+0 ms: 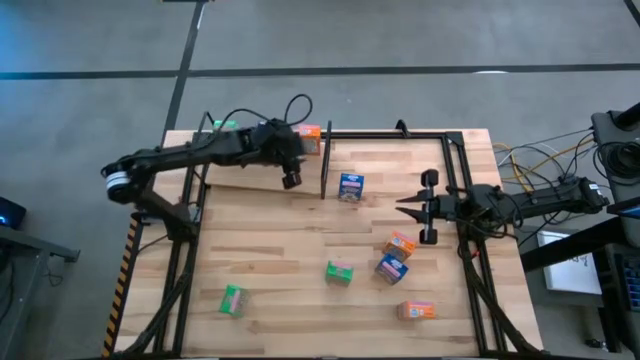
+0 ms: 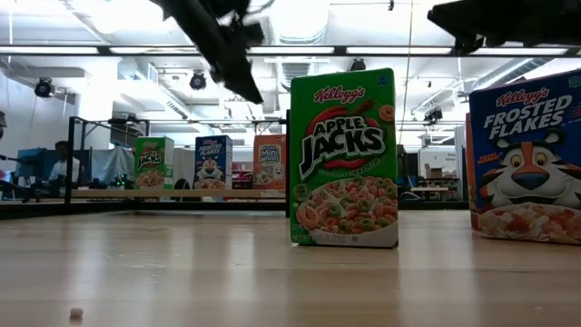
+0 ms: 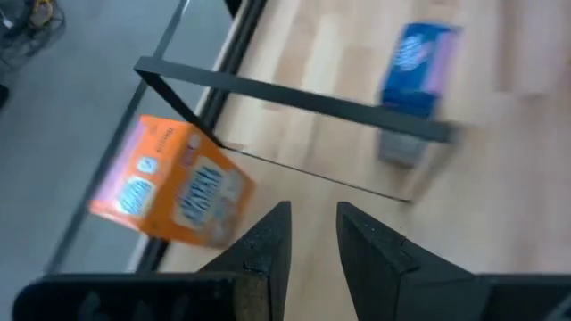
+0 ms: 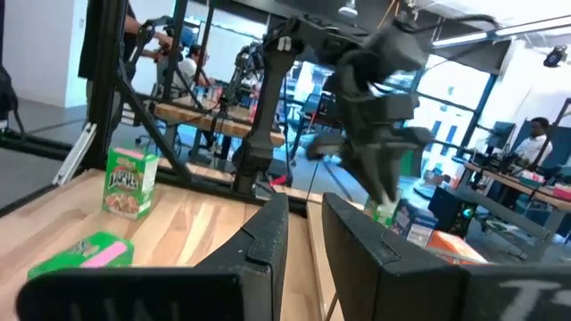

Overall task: Stack cereal on shelf
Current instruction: Put the left green cereal box on the shelf aligned with the green cereal box

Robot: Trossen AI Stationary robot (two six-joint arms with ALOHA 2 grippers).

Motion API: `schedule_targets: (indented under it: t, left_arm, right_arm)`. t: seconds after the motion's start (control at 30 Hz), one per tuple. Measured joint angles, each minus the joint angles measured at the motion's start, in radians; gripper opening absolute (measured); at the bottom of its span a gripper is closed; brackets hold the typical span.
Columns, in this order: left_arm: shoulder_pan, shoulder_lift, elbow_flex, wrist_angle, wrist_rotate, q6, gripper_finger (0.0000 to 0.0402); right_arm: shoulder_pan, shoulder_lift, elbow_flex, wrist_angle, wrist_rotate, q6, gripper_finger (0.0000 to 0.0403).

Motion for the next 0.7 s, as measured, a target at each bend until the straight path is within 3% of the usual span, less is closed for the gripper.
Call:
schedule_targets:
  t: [0.37,0.7]
  left_arm:
    - [-0.235,-0.155,0.0,-0.282,0.002,-0.461,0.0075]
    - [-0.507,-0.15,0.0,-0.329,0.007,-0.988,0.0075]
  right_arm:
    - [0.0,0.074,0.077,-0.017,0.0,0.008,0.0063]
    - [0.0,0.093,0.133,-0.031,0.0,-0.023,0.0063]
